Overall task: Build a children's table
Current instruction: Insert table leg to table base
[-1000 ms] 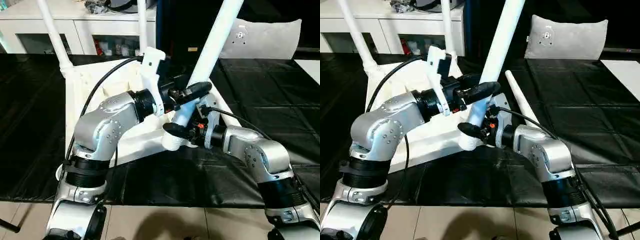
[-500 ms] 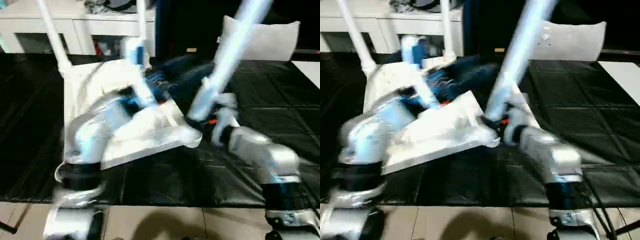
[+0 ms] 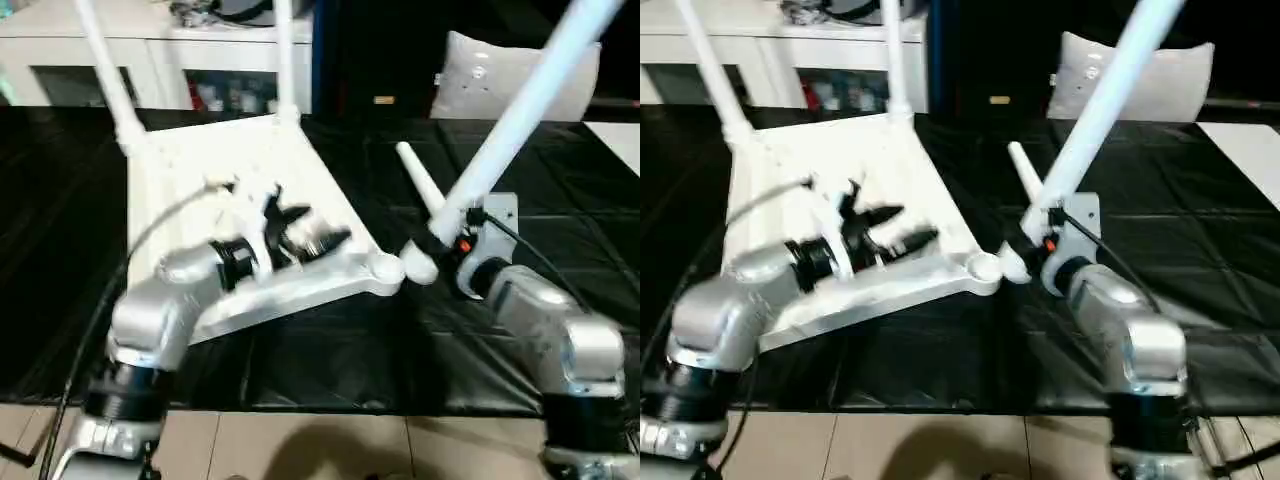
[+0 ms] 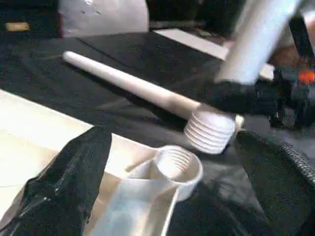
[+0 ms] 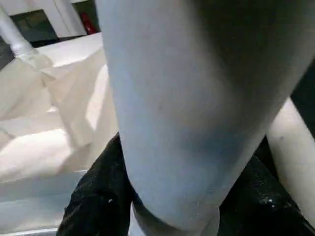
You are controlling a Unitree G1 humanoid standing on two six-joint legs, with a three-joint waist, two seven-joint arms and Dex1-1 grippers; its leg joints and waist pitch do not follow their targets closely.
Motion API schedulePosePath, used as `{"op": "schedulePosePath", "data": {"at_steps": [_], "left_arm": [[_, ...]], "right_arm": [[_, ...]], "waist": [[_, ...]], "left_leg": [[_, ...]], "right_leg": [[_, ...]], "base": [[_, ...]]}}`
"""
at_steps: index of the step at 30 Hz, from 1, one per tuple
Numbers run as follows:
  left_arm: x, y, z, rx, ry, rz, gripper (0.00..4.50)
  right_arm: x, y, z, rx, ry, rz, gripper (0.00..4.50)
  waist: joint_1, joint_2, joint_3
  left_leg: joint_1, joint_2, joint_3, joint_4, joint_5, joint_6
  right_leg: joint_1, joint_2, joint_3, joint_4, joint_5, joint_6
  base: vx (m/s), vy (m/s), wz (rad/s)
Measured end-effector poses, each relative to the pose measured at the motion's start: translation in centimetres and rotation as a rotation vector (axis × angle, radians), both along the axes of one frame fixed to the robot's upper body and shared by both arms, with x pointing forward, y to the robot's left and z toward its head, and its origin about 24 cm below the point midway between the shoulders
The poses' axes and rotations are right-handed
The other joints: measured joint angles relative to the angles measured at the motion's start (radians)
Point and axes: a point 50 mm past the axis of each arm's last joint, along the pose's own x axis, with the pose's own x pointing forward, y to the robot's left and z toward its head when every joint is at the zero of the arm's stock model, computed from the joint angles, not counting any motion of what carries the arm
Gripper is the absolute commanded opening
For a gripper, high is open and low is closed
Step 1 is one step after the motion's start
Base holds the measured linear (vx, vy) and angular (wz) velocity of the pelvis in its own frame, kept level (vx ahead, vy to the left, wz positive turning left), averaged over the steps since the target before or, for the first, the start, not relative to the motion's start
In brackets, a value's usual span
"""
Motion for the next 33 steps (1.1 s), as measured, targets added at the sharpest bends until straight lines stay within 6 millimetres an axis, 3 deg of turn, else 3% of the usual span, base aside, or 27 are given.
{"op": "schedulePosePath", "data": {"at_steps": [5, 20, 33], "left_arm": [[-0.6, -0.1, -1.4, 0.097, -0.017, -0.012, 4.50], [-1.1, 0.2, -2.4, 0.224, -0.034, -0.072, 4.50], [-1.4, 0.7, -2.9, 0.293, -0.026, -0.094, 4.50]], "right_arm": [[-0.5, 0.9, 0.0, -0.013, 0.006, 0.042, 1.89], [-1.5, 1.8, -1.2, 0.016, 0.004, 0.038, 1.89], [-1.6, 1.6, -0.9, -0.107, 0.056, 0.017, 1.89]], "waist": [[-0.007, 0.000, 0.000], [-0.020, 0.000, 0.000], [-0.022, 0.001, -0.001]], "left_leg": [[0.000, 0.000, 0.000, 0.000, 0.000, 0.000], [-0.001, 0.000, 0.000, -0.001, 0.000, 0.000], [0.001, 0.000, 0.000, -0.001, 0.000, 0.000]], "right_leg": [[0.000, 0.000, 0.000, 0.000, 0.000, 0.000], [-0.001, 0.000, 0.000, 0.000, 0.000, 0.001], [0.002, 0.000, 0.000, 0.000, -0.001, 0.001]], "base": [[0.000, 0.000, 0.00], [0.000, 0.000, 0.00], [0.000, 0.000, 0.00]]}}
